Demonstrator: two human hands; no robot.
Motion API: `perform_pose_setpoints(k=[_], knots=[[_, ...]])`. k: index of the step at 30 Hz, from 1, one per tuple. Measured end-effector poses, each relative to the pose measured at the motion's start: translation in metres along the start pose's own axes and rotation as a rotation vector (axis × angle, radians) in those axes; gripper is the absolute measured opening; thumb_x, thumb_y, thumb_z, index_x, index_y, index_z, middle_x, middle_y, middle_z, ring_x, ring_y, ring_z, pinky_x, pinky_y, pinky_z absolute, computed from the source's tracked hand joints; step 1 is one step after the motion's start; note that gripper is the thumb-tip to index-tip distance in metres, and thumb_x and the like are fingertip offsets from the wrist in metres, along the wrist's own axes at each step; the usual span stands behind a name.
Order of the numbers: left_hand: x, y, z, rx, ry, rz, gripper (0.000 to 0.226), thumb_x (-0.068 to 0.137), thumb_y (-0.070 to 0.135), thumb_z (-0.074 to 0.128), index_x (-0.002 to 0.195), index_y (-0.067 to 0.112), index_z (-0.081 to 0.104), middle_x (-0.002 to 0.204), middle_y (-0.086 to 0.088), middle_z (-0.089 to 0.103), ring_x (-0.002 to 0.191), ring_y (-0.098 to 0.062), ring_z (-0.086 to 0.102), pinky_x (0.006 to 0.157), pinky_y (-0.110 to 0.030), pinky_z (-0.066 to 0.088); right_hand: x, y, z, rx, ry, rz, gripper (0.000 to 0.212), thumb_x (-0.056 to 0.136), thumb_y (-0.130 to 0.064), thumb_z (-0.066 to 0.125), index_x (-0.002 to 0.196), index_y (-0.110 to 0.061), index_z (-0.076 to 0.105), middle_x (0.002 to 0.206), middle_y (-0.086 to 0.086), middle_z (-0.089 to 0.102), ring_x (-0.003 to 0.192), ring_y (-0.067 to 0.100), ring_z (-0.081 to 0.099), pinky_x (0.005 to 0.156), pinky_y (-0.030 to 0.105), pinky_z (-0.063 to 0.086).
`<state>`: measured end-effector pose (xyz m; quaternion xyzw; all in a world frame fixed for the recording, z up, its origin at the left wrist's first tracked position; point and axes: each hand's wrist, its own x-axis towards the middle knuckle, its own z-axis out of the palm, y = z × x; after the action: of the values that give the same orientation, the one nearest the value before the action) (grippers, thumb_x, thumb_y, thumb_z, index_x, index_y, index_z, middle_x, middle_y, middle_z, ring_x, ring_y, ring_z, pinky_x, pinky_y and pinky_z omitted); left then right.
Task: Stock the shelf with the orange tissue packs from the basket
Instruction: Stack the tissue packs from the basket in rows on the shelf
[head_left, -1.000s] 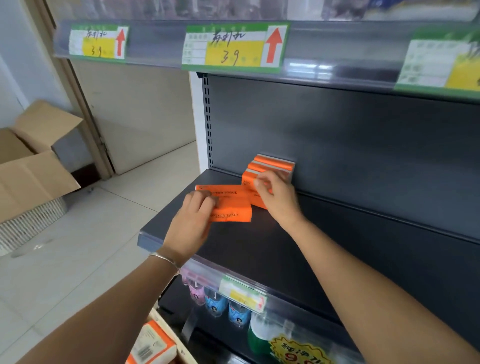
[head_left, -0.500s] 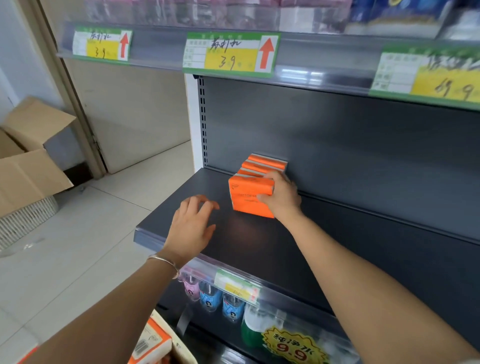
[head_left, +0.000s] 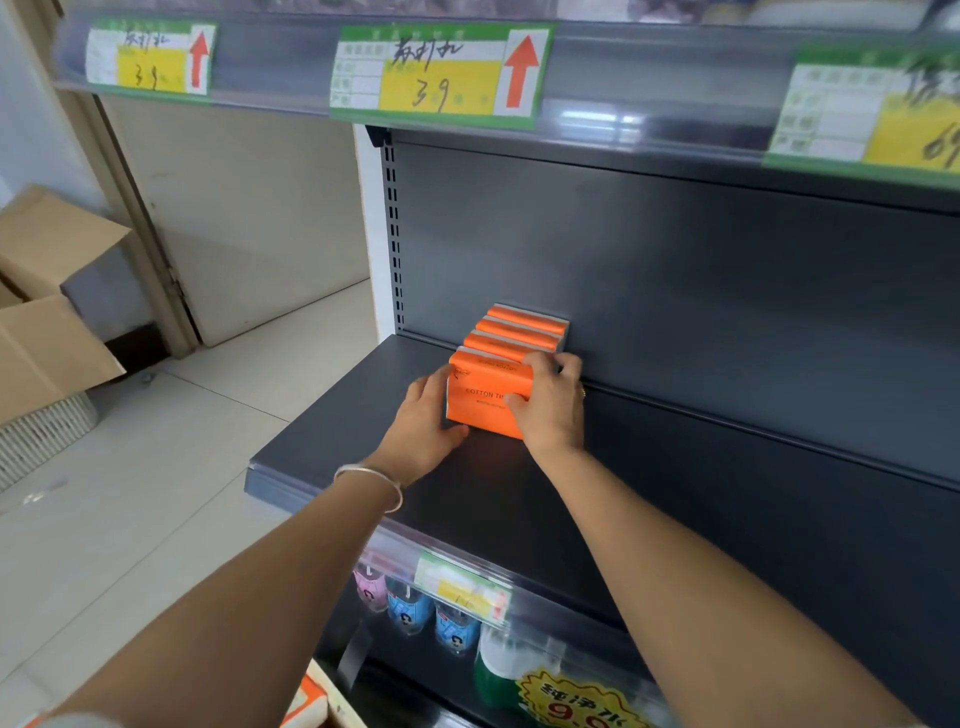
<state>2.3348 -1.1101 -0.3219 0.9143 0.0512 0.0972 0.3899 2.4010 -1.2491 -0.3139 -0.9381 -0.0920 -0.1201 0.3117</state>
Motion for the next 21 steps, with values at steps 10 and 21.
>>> perform_pose_setpoints(k=[10,21], knots=[[0.017,0.006,0.005,-0.153,0.059,-0.098,0.068,0.083,0.003,0.059,0.142,0.013,0.027,0.137,-0.011,0.042,0.13,-0.027,0.039,0.104,-0.033,0.035,-0.002,-0.006,-0.003,-0.056,-0.019,-0.009,0.062,0.082,-0.024,0.071,0.135,-0.022,0.038,0.141,0.009,0.026,0.126,0.034,0.038,0.093,0.041,0.046],[-0.126,-0.024,-0.098,0.338,0.089,-0.104,0.043,0.091,0.019,0.055,0.133,0.015,0.048,0.13,-0.01,0.05,0.119,-0.029,0.05,0.1,-0.038,0.042,-0.108,-0.071,-0.027,-0.196,-0.115,-0.419,0.034,0.09,-0.028,0.06,0.121,-0.017,0.055,0.124,0.009,0.047,0.113,0.033,0.046,0.09,0.041,0.041]])
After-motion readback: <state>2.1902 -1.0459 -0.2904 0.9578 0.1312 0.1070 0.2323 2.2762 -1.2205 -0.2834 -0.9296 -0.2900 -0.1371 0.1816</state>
